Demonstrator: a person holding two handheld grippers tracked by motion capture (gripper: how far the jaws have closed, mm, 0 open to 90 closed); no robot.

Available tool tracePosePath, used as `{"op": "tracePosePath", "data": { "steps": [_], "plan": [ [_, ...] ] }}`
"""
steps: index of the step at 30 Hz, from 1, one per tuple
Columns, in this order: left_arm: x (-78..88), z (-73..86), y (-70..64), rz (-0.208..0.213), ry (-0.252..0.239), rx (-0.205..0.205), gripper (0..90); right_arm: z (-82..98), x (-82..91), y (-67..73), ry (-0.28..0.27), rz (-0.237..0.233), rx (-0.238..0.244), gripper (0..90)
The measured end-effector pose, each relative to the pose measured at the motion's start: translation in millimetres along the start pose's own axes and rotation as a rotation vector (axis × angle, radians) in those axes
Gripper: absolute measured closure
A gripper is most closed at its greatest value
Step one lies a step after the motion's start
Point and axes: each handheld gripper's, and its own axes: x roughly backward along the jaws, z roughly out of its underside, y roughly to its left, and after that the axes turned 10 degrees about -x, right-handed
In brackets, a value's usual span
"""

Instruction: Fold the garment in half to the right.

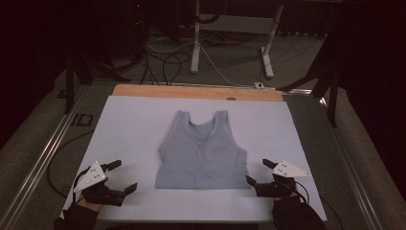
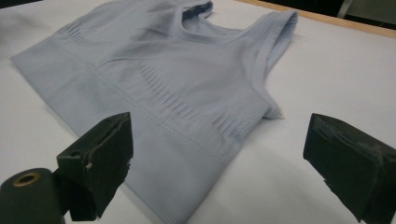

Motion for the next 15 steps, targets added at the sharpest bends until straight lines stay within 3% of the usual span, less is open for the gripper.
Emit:
{"op": "tracePosePath", "data": {
  "steps": [15],
  "plan": [
    [-2.1, -0.4, -1.0, 0.026, 0.008, 0.006, 0.2, 0.1, -5.4, 2.4, 0.042, -0.024, -0.001, 8.4]
  ]
}}
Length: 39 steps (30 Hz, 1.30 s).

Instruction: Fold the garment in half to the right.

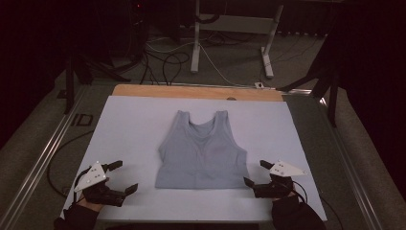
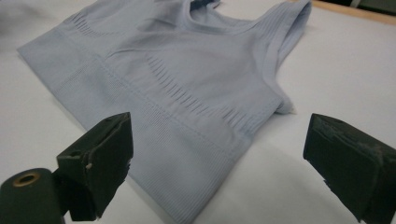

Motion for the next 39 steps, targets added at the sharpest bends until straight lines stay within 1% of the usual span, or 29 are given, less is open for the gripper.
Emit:
{"op": "tracePosePath", "data": {
  "steps": [1, 4, 5, 6, 8, 10, 12, 17, 18, 20, 22, 26, 28, 29, 30, 31, 32, 33, 34, 35, 36, 39],
  "plan": [
    [-0.1, 0.0, 0.0, 0.002, 0.0, 0.001, 0.2, -0.8, 0.3, 1.0, 0.001, 0.0, 0.011, 8.3],
    [-0.4, -0.5, -0.6, -0.003, 0.001, -0.006, 0.2, -1.7, 1.3, 1.6, -0.004, -0.006, 0.007, 8.4],
    [-0.6, -1.8, -1.3, 0.004, -0.001, -0.012, 0.2, -2.2, 2.0, 1.6, -0.003, -0.01, 0.004, 8.4],
    [-0.6, -1.8, -1.3, 0.004, -0.001, -0.012, 0.2, -3.5, 3.1, 2.6, -0.005, -0.01, 0.0, 8.4],
    [-1.5, -2.6, -1.6, 0.008, -0.003, -0.005, 0.2, -4.7, 4.0, 3.9, -0.011, -0.007, 0.008, 8.4],
    [-2.6, -2.6, -1.7, 0.013, 0.002, -0.005, 0.2, -5.9, 5.1, 5.1, -0.015, -0.008, 0.002, 8.4],
    [-3.6, -3.1, -2.8, 0.014, 0.005, -0.015, 0.2, -6.9, 6.1, 6.7, -0.018, 0.0, 0.009, 8.4],
    [-6.0, -4.3, -4.4, 0.031, 0.005, -0.011, 0.2, -10.1, 8.2, 9.5, -0.025, 0.009, 0.012, 8.4],
    [-6.4, -5.9, -4.7, 0.035, 0.002, -0.009, 0.2, -12.1, 9.2, 11.5, -0.029, 0.006, 0.017, 8.4],
    [-5.8, -8.3, -4.6, 0.042, -0.009, -0.004, 0.2, -14.3, 10.0, 12.6, -0.03, -0.003, 0.011, 8.4],
    [-5.3, -9.7, -4.7, 0.043, -0.012, -0.008, 0.2, -15.4, 10.7, 13.9, -0.034, 0.0, 0.014, 8.4],
    [-5.5, -17.4, -5.7, 0.053, -0.016, -0.019, 0.2, -24.1, 12.4, 18.8, -0.029, -0.009, 0.026, 8.4],
    [-5.8, -18.9, -5.5, 0.059, -0.019, -0.014, 0.2, -26.3, 12.5, 19.8, -0.031, -0.009, 0.027, 8.4],
    [-6.2, -22.1, -5.0, 0.072, -0.022, -0.009, 0.2, -31.2, 13.1, 21.0, -0.035, -0.014, 0.03, 8.4],
    [-6.2, -22.1, -5.0, 0.072, -0.022, -0.009, 0.2, -31.2, 13.1, 21.0, -0.035, -0.014, 0.03, 8.4],
    [-6.3, -24.1, -4.8, 0.078, -0.021, -0.006, 0.2, -36.8, 13.6, 21.8, -0.042, -0.023, 0.027, 8.4],
    [-6.2, -26.4, -5.0, 0.081, -0.023, -0.013, 0.2, -36.8, 13.6, 21.8, -0.042, -0.023, 0.027, 8.4],
    [-5.5, -31.3, -5.4, 0.087, -0.025, -0.017, 0.2, -43.5, 14.8, 24.0, -0.046, -0.017, 0.041, 8.4],
    [-5.5, -31.3, -5.4, 0.087, -0.025, -0.017, 0.2, -43.5, 14.8, 24.0, -0.046, -0.017, 0.041, 8.4],
    [-5.5, -31.3, -5.4, 0.087, -0.025, -0.017, 0.2, -47.1, 15.2, 24.5, -0.046, -0.014, 0.047, 8.4],
    [-4.2, -38.6, -3.9, 0.101, -0.032, -0.01, 0.2, -54.4, 15.3, 25.6, -0.05, -0.024, 0.048, 8.4],
    [-2.7, -46.6, -2.9, 0.097, -0.034, -0.022, 0.2, -65.4, 13.7, 29.5, -0.047, -0.017, 0.076, 8.4]
  ]
}}
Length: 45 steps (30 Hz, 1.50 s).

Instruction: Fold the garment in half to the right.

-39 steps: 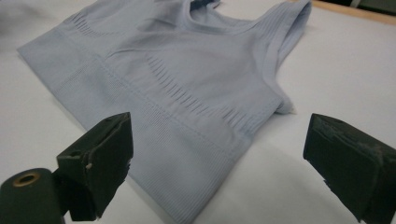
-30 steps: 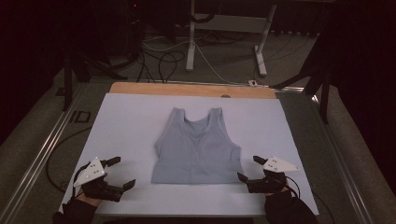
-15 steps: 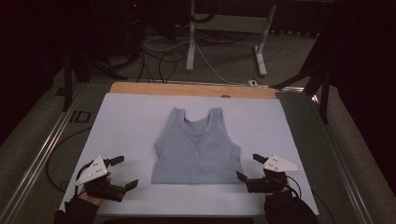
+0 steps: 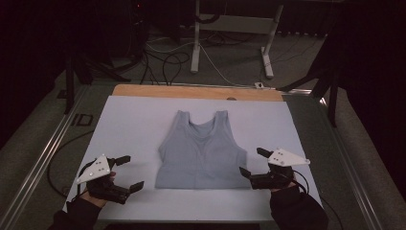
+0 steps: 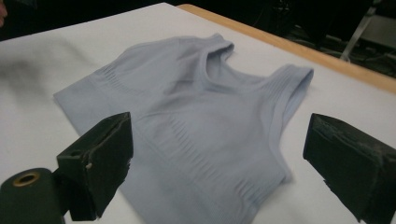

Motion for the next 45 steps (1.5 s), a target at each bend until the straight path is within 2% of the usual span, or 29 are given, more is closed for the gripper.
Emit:
{"op": "tracePosePath", "data": {
  "steps": [12, 21, 23, 27, 30, 33, 34, 36, 38, 40, 42, 43, 45],
  "plan": [
    [-0.7, -28.0, 6.2, 0.011, 0.01, 0.008, 0.2, -39.8, -17.4, 10.5, -0.032, -0.028, 0.047, 8.4],
    [-6.4, -41.2, 4.3, -0.009, 0.043, 0.002, 0.2, -60.2, -38.9, 18.2, -0.032, -0.052, 0.085, 8.4],
    [-7.6, -41.7, 4.9, -0.013, 0.047, 0.01, 0.2, -63.1, -43.9, 19.2, -0.027, -0.057, 0.095, 8.4],
    [-15.6, -42.3, 4.4, -0.012, 0.071, -0.003, 0.2, -68.5, -53.7, 19.9, -0.026, -0.068, 0.092, 8.4],
    [-21.7, -42.5, 3.0, -0.03, 0.08, 0.004, 0.2, -72.6, -61.8, 22.5, -0.036, -0.079, 0.111, 8.4],
    [-28.5, -42.8, 1.1, -0.049, 0.092, -0.006, 0.3, -77.9, -72.6, 25.3, -0.029, -0.088, 0.122, 8.4],
    [-31.5, -42.7, 0.6, -0.055, 0.108, -0.002, 0.3, -79.8, -76.7, 26.5, -0.025, -0.094, 0.124, 8.4],
    [-37.7, -41.7, -0.3, -0.038, 0.115, 0.021, 0.3, -82.7, -85.4, 29.3, -0.017, -0.106, 0.123, 8.4],
    [-40.7, -40.9, -1.2, -0.051, 0.128, 0.013, 0.3, -84.3, -94.8, 32.6, -0.014, -0.119, 0.121, 8.4],
    [-49.3, -36.5, -1.7, -0.049, 0.164, 0.027, 0.3, -85.2, -104.1, 35.4, -0.012, -0.127, 0.121, 8.4],
    [-54.3, -32.9, -2.3, -0.035, 0.197, 0.02, 0.2, -86.0, -112.1, 38.7, -0.01, -0.139, 0.12, 8.4],
    [-56.8, -30.6, -2.3, -0.042, 0.218, 0.025, 0.2, -86.4, -116.2, 40.0, -0.012, -0.144, 0.121, 8.4],
    [-60.9, -25.4, -1.9, -0.012, 0.244, 0.054, 0.3, -86.6, -124.7, 41.7, -0.004, -0.156, 0.115, 8.4]
  ]
}}
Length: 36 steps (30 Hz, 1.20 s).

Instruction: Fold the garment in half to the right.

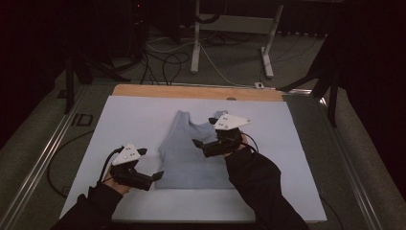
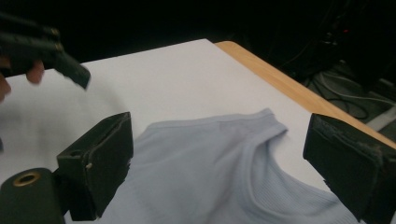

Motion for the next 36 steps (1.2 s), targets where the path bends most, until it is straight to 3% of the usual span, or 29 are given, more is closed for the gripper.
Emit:
{"op": "tracePosePath", "data": {
  "steps": [5, 8, 11, 17, 19, 21, 25, 27, 29, 32, 34, 36],
  "plan": [
    [-12.5, 12.3, 2.7, 0.056, 0.053, 0.011, 0.5, 0.5, -17.5, 3.1, 0.015, -0.019, -0.007, 8.4],
    [-18.3, 16.4, 5.8, 0.06, 0.086, 0.002, 3.4, 1.1, -23.2, 4.9, 0.01, -0.02, -0.024, 8.4],
    [-24.6, 21.1, 10.9, 0.072, 0.118, 0.023, 5.9, 3.7, -28.5, 7.4, 0.026, -0.018, -0.002, 8.4],
    [-32.8, 27.2, 11.7, 0.105, 0.149, 0.031, 17.1, 10.3, -39.3, 8.1, 0.065, -0.01, 0.007, 8.4],
    [-41.4, 32.6, 12.4, 0.15, 0.176, 0.04, 21.0, 14.3, -42.7, 6.9, 0.068, -0.02, -0.006, 8.4],
    [-45.6, 35.7, 14.3, 0.153, 0.175, 0.075, 23.4, 17.8, -44.4, 6.1, 0.073, -0.009, -0.007, 8.4],
    [-49.9, 36.3, 20.4, 0.168, 0.173, 0.088, 33.2, 22.8, -43.8, 5.9, 0.077, -0.009, -0.016, 8.4],
    [-53.1, 35.3, 22.6, 0.203, 0.169, 0.11, 37.9, 21.9, -42.3, 6.6, 0.068, -0.006, -0.026, 8.4],
    [-55.5, 33.5, 19.7, 0.233, 0.165, 0.112, 44.4, 19.3, -41.8, 9.4, 0.066, -0.005, -0.008, 8.5],
    [-55.0, 29.6, 12.0, 0.249, 0.166, 0.111, 46.1, 14.7, -40.6, 13.0, 0.059, -0.011, 0.004, 8.5],
    [-52.2, 28.4, 6.9, 0.221, 0.199, 0.115, 49.5, 12.8, -40.2, 14.1, 0.054, -0.018, -0.001, 8.5],
    [-49.3, 30.7, 3.4, 0.226, 0.193, 0.146, 49.6, 12.5, -40.3, 16.6, 0.064, -0.004, 0.005, 8.5]
  ]
}}
